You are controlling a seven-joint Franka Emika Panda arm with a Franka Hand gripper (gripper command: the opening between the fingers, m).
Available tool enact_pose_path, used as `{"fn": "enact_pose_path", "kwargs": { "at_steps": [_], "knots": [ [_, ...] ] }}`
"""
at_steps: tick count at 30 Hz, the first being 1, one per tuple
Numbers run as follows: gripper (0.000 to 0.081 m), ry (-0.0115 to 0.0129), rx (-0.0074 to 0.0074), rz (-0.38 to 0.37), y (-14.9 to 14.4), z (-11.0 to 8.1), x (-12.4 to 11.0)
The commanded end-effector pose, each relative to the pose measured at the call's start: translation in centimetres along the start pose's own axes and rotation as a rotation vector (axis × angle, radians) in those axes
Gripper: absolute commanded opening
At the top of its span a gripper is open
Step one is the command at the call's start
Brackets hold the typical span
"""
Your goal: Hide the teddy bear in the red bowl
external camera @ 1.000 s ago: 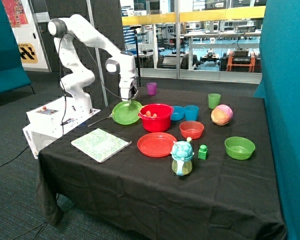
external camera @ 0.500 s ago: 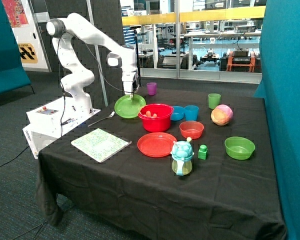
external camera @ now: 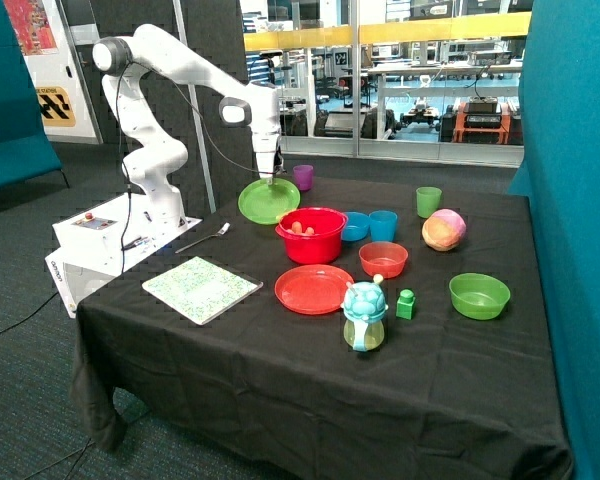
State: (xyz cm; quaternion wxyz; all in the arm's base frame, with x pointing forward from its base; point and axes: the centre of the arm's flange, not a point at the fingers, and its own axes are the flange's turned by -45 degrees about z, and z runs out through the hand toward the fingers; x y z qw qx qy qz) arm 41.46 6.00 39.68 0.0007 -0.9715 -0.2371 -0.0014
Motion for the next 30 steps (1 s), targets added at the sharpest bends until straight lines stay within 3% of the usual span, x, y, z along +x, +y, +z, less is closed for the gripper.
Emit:
{"fn": "enact_pose_path", "kwargs": {
  "at_steps": [1,14,30],
  "knots": [
    [0.0000,-0.0030,-0.0005,-0.085,-3.1,-1.0,2.1],
    [0.0000,-0.0031,-0.0003,-0.185,-6.2,-2.8,5.3],
    [0.0000,-0.0031,-0.0003,-0.181,-5.0,-5.8,7.0]
  ]
}}
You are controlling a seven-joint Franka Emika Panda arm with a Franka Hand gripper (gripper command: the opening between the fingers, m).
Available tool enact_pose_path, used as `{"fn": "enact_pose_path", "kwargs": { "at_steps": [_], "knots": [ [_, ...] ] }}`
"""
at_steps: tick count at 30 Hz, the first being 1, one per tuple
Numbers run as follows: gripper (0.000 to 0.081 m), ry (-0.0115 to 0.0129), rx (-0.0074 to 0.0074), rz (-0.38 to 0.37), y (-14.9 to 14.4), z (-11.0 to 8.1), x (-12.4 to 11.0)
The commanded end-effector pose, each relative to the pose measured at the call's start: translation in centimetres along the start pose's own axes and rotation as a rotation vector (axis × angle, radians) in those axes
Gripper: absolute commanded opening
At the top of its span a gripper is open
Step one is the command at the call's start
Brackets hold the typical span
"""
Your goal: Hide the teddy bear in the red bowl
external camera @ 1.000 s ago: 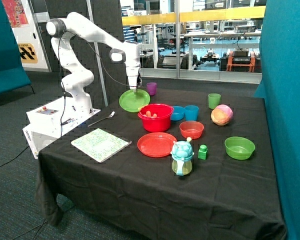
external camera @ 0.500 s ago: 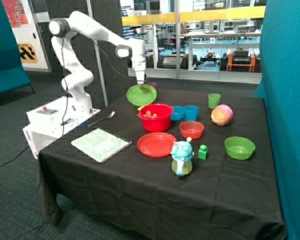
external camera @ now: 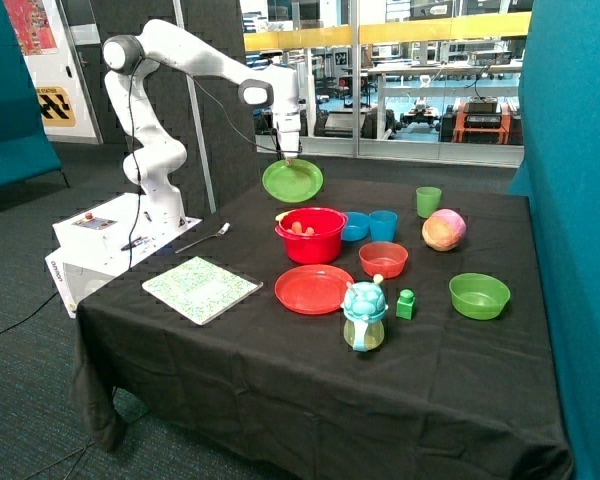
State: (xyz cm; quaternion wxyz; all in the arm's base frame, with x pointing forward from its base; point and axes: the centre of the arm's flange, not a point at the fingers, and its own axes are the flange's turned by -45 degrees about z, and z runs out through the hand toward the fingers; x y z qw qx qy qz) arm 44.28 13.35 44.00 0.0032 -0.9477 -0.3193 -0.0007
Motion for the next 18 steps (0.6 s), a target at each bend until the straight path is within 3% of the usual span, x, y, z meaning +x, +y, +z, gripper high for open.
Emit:
{"fn": "enact_pose_path", "kwargs": {
  "at_steps": [1,18],
  "knots": [
    [0.0000,-0.0033,-0.0056,-0.011,0.5,-1.7,1.1],
    [0.0000,-0.0031,-0.0058,0.078,6.2,-4.4,3.1]
  ]
}}
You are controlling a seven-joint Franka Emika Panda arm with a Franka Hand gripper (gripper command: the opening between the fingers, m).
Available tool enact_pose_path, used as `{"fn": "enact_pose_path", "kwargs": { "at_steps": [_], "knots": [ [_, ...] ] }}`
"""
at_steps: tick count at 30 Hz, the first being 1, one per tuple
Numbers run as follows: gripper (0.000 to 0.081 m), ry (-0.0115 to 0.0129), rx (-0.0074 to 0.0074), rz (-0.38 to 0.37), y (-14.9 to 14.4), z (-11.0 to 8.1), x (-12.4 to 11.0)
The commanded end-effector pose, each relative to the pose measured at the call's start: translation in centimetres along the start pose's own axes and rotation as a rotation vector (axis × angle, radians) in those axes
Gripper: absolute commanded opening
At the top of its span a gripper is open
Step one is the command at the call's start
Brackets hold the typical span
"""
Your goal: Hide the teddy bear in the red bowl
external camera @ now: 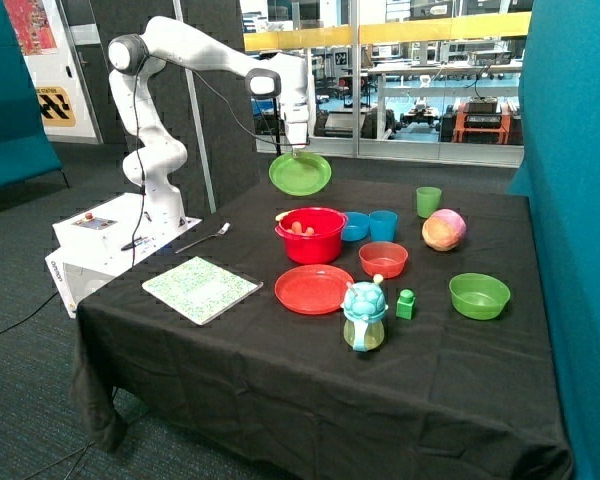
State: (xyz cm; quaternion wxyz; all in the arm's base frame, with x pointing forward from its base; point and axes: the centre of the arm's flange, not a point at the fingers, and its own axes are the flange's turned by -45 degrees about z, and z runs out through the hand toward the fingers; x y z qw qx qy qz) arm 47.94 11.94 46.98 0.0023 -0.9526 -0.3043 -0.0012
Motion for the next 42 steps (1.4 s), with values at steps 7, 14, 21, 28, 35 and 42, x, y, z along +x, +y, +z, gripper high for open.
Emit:
{"fn": "enact_pose_path", "kwargs": {
  "at_steps": [7,14,21,28,35,42],
  "knots": [
    [0.0000,-0.0035,-0.0039,0.098,5.0,-1.0,0.8],
    [0.0000,-0.0033,-0.0041,0.183,8.7,0.4,-0.1],
    [0.0000,-0.0033,-0.0041,0.221,11.5,1.2,-0.2],
    [0.0000,-0.0032,-0.0041,0.233,13.5,1.4,0.9],
    [0.0000,-0.0032,-0.0041,0.233,14.4,1.9,1.8],
    [0.0000,-0.0032,-0.0042,0.247,15.9,2.8,2.5]
  ]
}}
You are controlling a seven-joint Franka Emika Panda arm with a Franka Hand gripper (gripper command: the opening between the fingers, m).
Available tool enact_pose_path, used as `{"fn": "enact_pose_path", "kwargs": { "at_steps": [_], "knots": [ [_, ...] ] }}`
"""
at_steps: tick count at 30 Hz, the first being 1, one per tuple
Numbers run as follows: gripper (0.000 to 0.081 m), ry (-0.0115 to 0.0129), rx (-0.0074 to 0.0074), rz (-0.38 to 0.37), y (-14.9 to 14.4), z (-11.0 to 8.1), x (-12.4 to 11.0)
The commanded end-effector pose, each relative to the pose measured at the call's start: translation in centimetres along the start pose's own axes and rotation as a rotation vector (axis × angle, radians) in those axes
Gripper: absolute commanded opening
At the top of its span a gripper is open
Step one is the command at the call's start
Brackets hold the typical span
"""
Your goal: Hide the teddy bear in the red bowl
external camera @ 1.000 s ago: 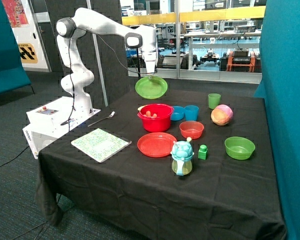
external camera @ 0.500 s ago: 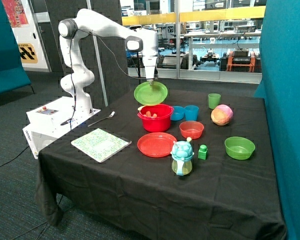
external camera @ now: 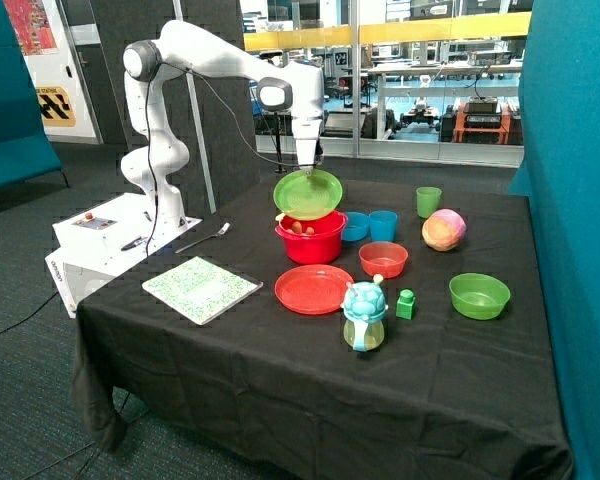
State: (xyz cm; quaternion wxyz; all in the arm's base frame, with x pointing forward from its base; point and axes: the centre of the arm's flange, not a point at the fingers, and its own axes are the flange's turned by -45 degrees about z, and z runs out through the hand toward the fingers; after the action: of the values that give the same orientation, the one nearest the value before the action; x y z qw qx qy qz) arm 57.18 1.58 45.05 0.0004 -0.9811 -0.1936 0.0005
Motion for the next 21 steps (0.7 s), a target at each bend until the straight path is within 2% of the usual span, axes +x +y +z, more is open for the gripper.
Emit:
{"fn": "enact_pose_path", "kwargs": {
  "at_steps": [1,8,21],
  "knots": [
    [0.0000,0.0008,-0.0010,0.020,2.0,1.0,1.5],
    [0.0000,0.0008,-0.0010,0.035,3.3,2.1,2.1],
    [0.0000,0.0008,-0.0010,0.031,3.9,3.5,2.3]
  ]
}}
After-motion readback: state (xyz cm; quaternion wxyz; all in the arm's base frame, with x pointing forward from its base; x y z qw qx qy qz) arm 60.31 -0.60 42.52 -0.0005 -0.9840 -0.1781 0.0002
